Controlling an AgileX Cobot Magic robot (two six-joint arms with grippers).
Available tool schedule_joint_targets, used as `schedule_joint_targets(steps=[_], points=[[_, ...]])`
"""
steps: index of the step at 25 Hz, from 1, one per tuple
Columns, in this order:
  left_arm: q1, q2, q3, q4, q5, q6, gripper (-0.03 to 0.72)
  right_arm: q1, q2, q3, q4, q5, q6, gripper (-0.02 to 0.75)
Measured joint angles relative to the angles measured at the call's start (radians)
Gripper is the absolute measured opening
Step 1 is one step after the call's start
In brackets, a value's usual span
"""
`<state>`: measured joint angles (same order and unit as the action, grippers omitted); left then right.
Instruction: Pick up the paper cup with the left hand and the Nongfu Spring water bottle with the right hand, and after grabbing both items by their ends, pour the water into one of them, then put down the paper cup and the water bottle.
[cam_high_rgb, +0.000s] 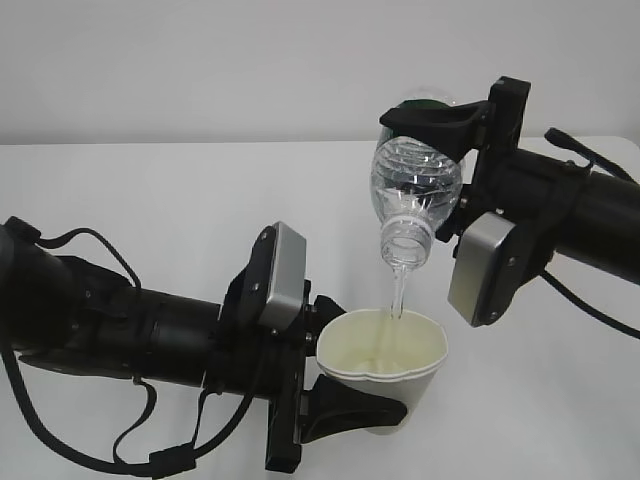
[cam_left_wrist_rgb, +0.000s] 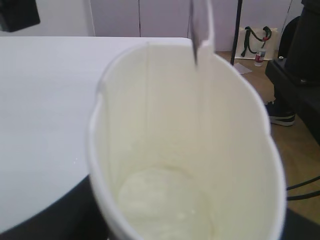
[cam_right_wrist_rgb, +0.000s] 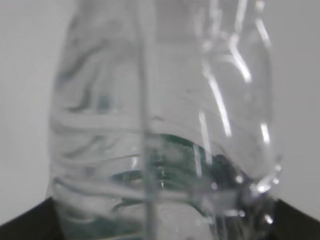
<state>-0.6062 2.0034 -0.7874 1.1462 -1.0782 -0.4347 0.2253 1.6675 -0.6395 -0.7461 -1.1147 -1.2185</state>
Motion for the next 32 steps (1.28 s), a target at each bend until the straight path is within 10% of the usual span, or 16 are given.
schedule_joint_targets(steps=[32], points=[[0.0,0.0,0.0,0.032,0.002,-0.016,0.419,0.0,0.0,0.0,0.0,-0.002,-0.002,0.463]])
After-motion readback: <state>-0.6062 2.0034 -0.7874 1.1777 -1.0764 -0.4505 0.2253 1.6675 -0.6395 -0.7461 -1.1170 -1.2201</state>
